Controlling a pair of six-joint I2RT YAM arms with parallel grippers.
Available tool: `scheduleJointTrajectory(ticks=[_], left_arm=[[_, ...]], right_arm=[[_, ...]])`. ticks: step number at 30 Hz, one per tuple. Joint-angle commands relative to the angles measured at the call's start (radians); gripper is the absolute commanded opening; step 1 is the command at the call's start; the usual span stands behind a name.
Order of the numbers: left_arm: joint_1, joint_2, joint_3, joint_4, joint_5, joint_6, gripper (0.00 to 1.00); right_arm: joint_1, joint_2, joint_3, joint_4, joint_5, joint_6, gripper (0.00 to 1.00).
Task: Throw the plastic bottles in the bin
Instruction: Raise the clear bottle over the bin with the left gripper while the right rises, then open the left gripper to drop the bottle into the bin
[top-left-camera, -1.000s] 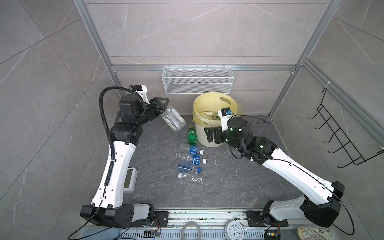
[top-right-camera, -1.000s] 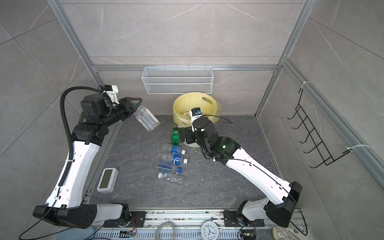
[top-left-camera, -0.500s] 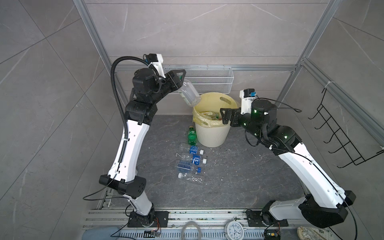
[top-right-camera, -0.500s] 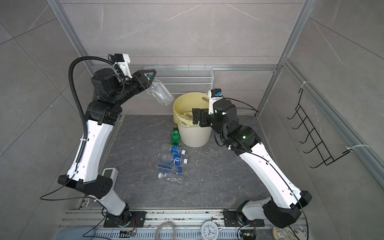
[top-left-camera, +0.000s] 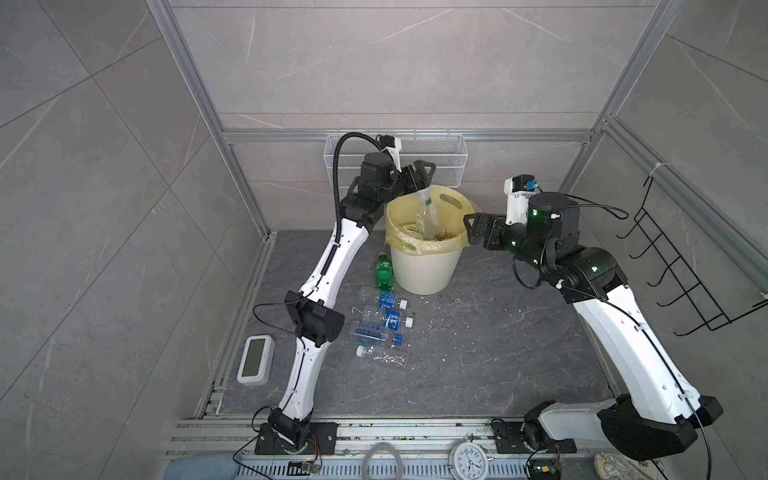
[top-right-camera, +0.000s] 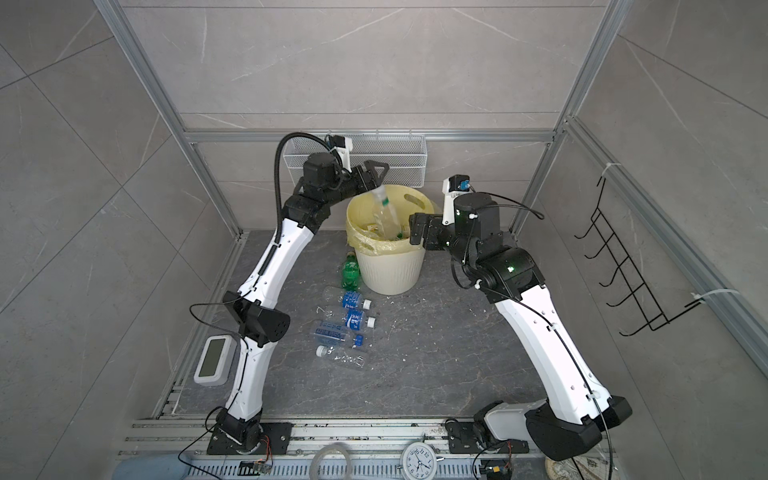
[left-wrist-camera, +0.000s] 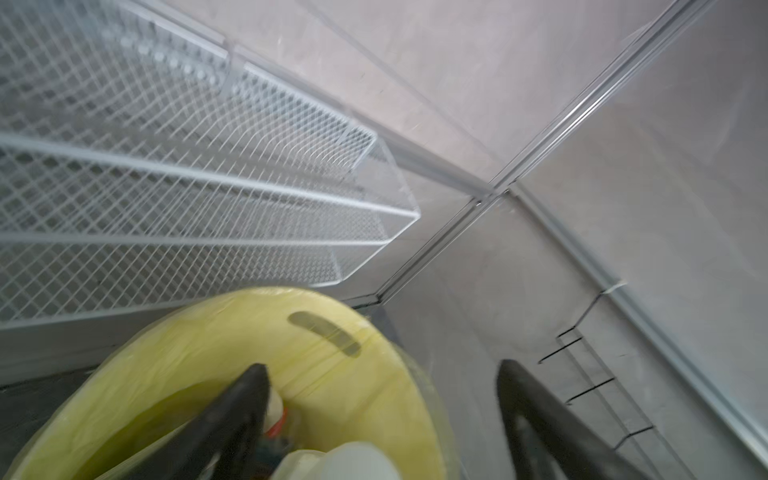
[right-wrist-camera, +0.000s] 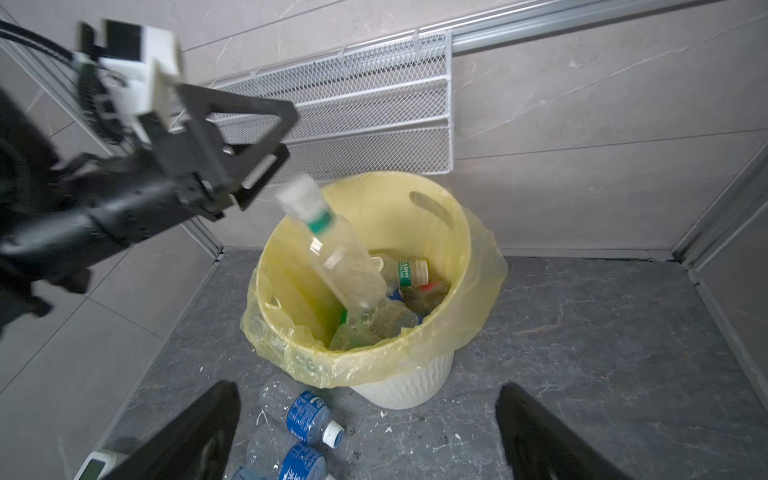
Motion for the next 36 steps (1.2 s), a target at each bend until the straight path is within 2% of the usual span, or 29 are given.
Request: scheduleJointTrajectory(ticks=[1, 7, 16, 24, 28, 32, 36], left_arm=[[-0.005, -0.090, -0.034, 0.054, -0.024, 0.023, 1.00], [-0.011, -0.164, -0.049, -0.013, -0.022, 0.062, 1.00], [-0.015, -0.320, -0.183, -0.120, -0.034, 0.147, 1.00], [-0.015, -0.549, -0.539, -0.103, -0.135, 0.116, 1.00], [-0.014, -0.659, -0.686, -0.113, -0.185, 0.107, 1.00], [-0.013, -0.774, -0.865, -0.078, -0.212, 0.085, 1.00], [0.009, -0.876, -1.024, -0.060, -0.211, 0.035, 1.00]], right_arm=[[-0.002, -0.013, -0.019, -0.025, -0.049, 0.011, 0.99], [-0.003, -0.026, -0.087, 0.012, -0.078, 0.029, 0.99], [-0.002, 0.007, -0.130, 0.057, -0.110, 0.025, 0.99], [-0.003, 0.077, -0.111, 0.068, -0.071, 0.022, 0.99], [-0.004, 0.155, -0.036, 0.053, -0.077, 0.034, 0.99], [-0.003, 0.233, 0.049, 0.024, -0.080, 0.038, 0.99], [-0.002, 0.246, 0.040, 0.041, -0.112, 0.045, 1.00]])
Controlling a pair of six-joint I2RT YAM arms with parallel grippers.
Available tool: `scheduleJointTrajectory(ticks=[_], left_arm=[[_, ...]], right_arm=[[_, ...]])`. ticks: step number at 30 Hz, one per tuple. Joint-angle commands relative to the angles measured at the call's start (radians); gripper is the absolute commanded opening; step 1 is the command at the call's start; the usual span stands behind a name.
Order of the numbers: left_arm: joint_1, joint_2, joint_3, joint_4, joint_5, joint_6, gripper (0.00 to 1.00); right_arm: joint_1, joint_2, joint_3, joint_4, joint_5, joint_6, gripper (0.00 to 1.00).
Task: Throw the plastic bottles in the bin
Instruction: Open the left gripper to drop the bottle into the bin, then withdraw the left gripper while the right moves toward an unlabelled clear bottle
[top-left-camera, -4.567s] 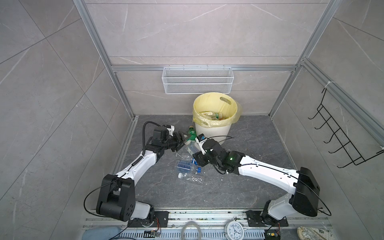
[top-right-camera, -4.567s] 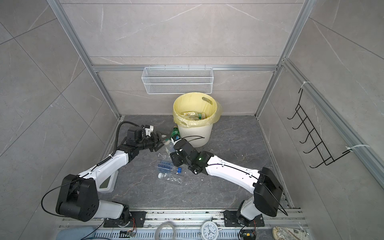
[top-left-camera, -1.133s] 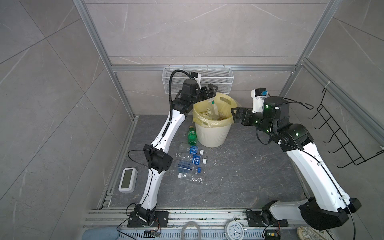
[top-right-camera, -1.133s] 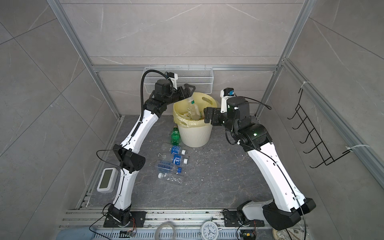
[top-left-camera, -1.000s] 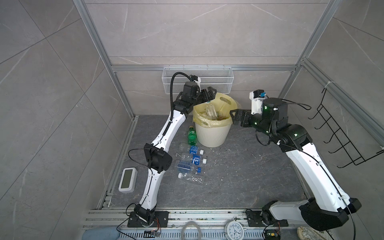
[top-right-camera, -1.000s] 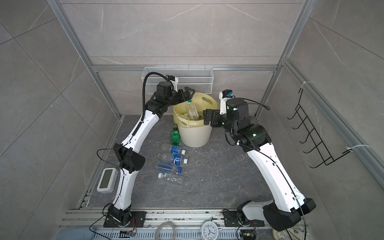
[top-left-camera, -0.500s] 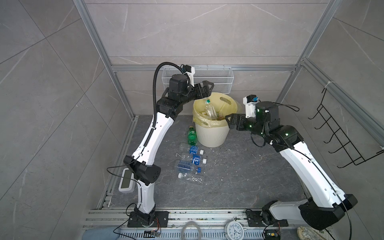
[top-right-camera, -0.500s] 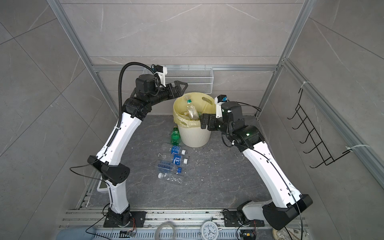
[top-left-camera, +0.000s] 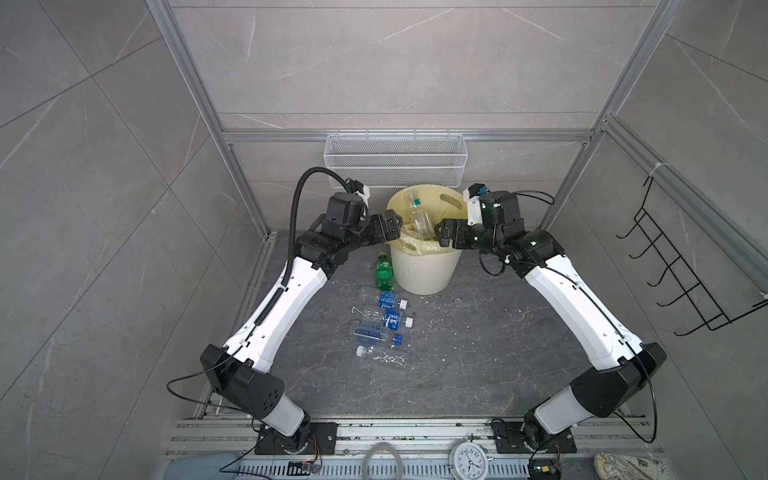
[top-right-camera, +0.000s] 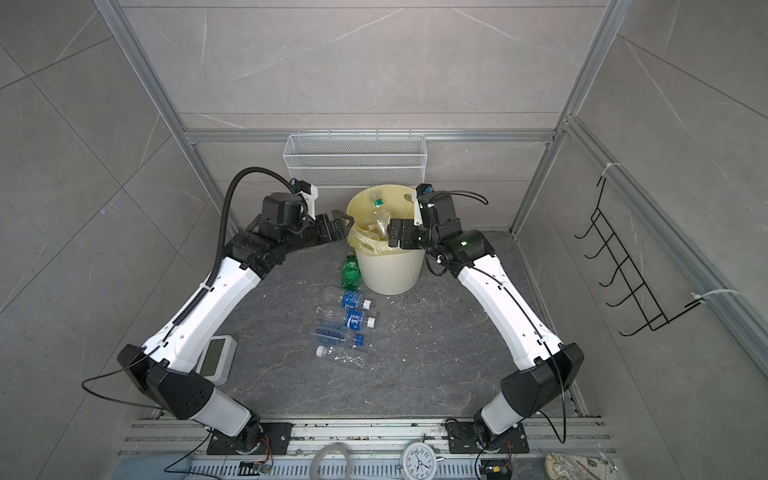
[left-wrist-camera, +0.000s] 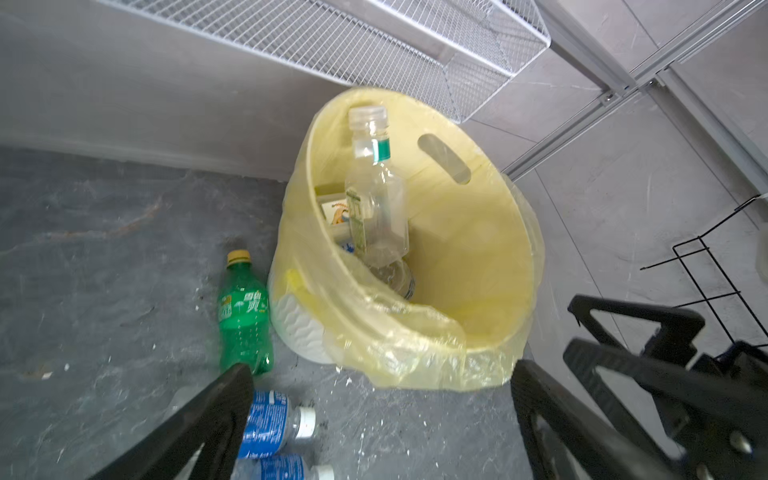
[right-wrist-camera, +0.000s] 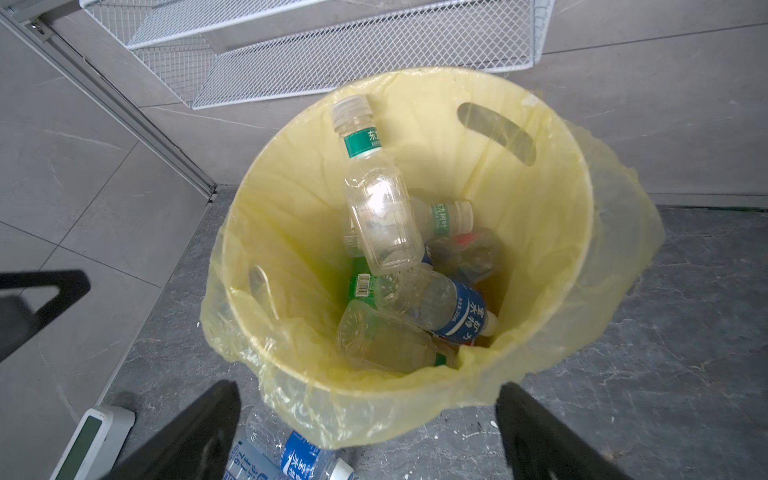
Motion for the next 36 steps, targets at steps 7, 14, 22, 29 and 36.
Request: scheduleJointTrajectory(ticks=[7, 14, 22, 29, 36], left_arm=[[0.080, -0.203, -0.274, 0.016, 0.072, -0.094, 1.00], [0.183, -0.222, -0.439, 0.002, 0.239, -0.159, 1.00], [0.214, -0.232, -0.516, 0.060, 0.314, -0.187, 1.00], [0.285, -0.343, -0.742, 0.219, 0.396, -0.271, 1.00], [0.317, -0.382, -0.855, 0.236, 0.422, -0.269, 1.00]], right_arm=[[0.037, -0.102, -0.173, 0.061, 0.038, 0.013, 0.99], [0.161, -0.195, -0.307, 0.024, 0.202, 0.003, 1.00], [0.356, -0.243, -0.405, -0.013, 0.332, 0.026, 0.99], [0.476, -0.231, -0.548, 0.055, 0.312, 0.019, 1.00], [0.590, -0.130, -0.653, 0.175, 0.254, -0.026, 1.00]])
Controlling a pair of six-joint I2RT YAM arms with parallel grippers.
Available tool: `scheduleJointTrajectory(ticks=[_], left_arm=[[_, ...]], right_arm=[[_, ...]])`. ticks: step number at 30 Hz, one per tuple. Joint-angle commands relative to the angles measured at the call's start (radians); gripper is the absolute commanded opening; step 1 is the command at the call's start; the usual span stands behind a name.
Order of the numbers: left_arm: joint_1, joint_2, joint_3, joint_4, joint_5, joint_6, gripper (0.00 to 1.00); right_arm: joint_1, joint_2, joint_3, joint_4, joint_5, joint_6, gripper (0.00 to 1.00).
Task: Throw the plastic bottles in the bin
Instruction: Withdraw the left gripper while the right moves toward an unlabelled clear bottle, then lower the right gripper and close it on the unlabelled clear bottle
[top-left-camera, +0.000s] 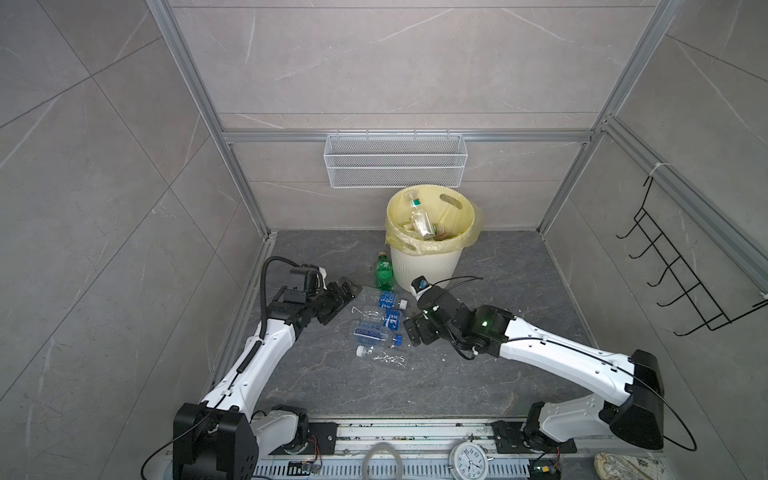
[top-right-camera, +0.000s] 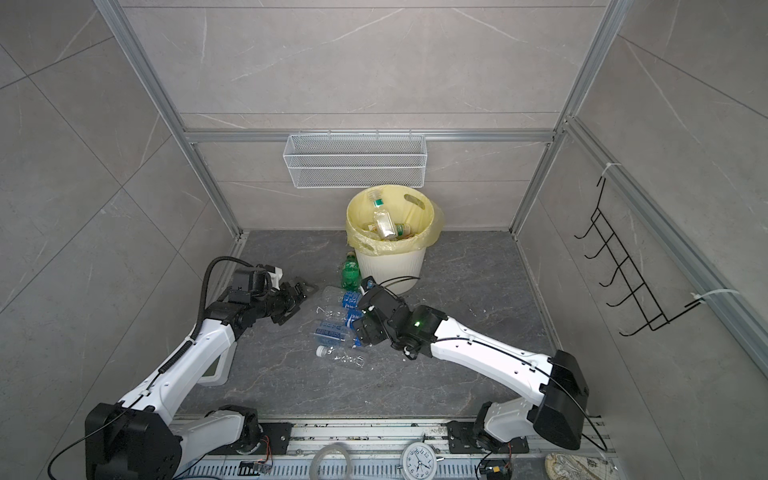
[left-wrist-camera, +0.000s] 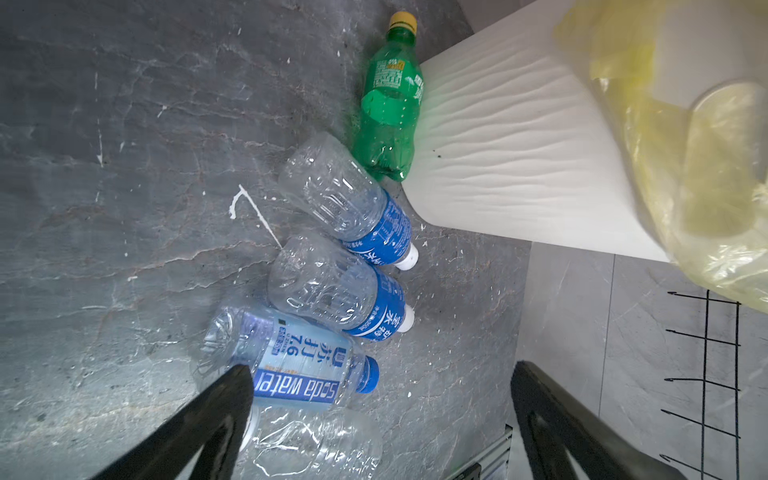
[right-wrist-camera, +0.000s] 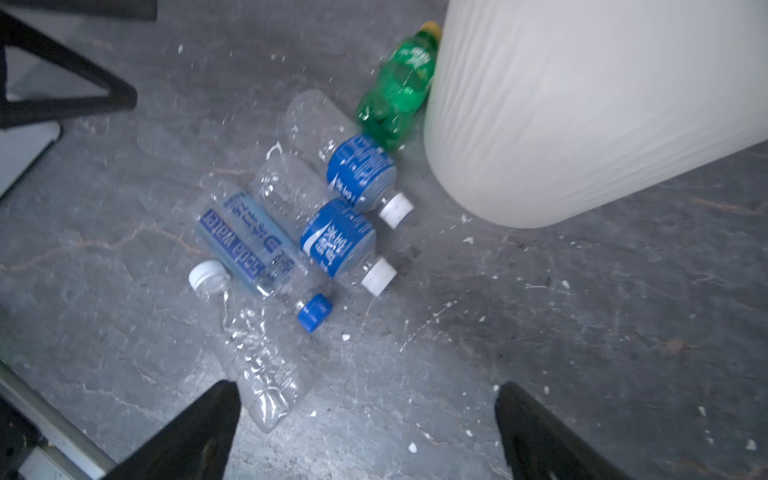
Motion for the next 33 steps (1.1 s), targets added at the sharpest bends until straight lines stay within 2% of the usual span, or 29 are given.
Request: scheduleJointTrajectory(ticks=[1, 5, 9, 15, 33], left_arm=[[0.014, -0.038, -0.016, 0.058, 0.051, -0.009, 1.00], [0.045, -0.046, -0.059, 0.091, 0.086, -0.041, 1.00], [0.054, -0.082, -0.124, 0.153, 0.103, -0.101, 1.00], [0.060, -0.107, -0.161, 0.141, 0.101, -0.089, 1.00], [0.073, -0.123, -0.218, 0.170, 0.105, -0.118, 1.00]], right_arm=[[0.041, 0.051, -0.035, 0.093, -0.044, -0.020, 1.00], [0.059, 0.114, -0.086, 0.184, -0.105, 0.000, 1.00], [0.075, 0.195, -0.098, 0.229, -0.116, 0.001, 0.99], [0.082, 0.278, -0.111, 0.272, -0.126, -0.008, 0.99], [0.102, 0.408, -0.059, 0.280, -0.193, -0.053, 0.85]])
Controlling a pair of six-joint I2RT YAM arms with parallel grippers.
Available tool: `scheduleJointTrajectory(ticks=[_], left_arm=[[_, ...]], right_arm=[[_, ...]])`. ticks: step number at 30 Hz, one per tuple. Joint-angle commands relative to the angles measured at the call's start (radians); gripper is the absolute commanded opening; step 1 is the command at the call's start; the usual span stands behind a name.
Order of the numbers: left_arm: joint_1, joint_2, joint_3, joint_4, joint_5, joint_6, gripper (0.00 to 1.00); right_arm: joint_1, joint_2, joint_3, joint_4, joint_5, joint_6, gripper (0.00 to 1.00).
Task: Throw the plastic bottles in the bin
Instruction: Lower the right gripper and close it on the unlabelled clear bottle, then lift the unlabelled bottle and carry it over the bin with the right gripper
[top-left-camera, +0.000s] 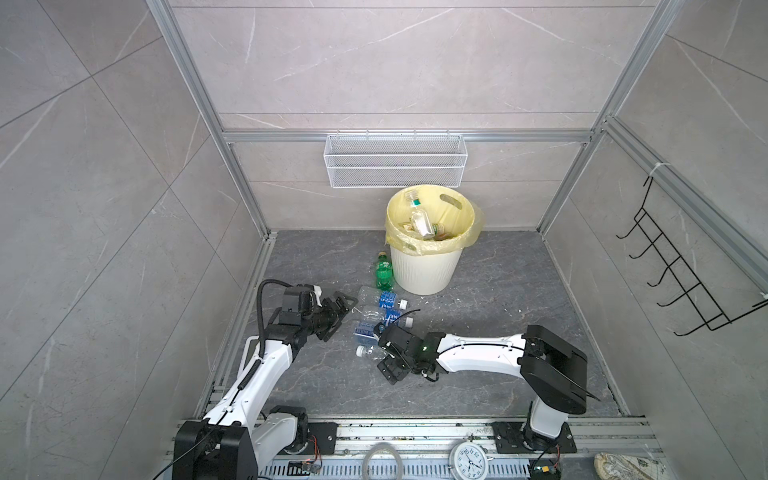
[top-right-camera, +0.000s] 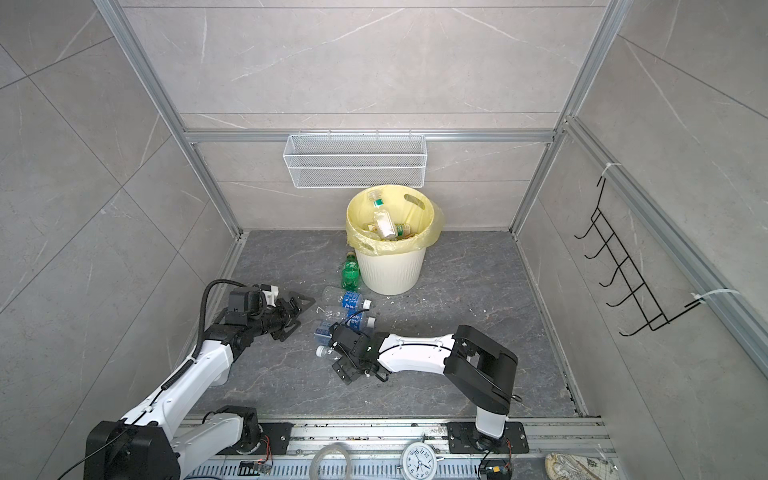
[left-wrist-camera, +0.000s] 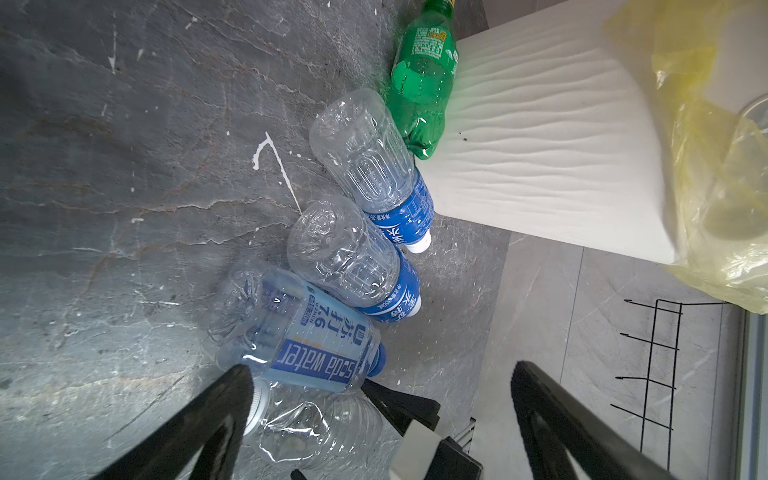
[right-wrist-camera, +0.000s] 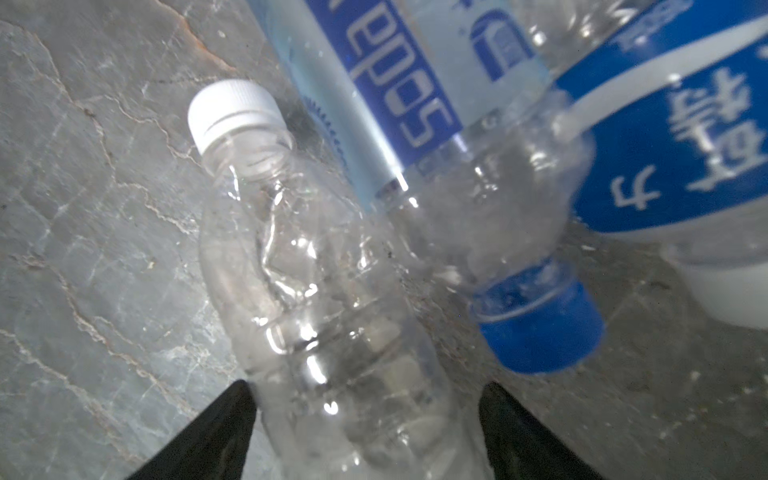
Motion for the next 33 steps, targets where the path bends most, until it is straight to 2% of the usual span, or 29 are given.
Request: scheduleJointTrajectory(ticks=[1, 15, 33], left_arm=[[0.010, -0.024, -0.008, 0.025, 0.022, -0.005, 1.00], [0.042, -0.021, -0.016, 0.026, 0.039, 0.006, 1.00], [0.104, -0.010, 0.059, 0.007, 0.070, 0.037, 1.00]], right_arm=[[0.007, 0.024, 0.031, 0.007, -0.013, -0.015, 0.84], [0.007, 0.048, 0.051, -0.017, -0.020, -0.023, 0.66], [0.008, -0.066, 0.160, -0.165, -0.011, -0.100, 0.57]])
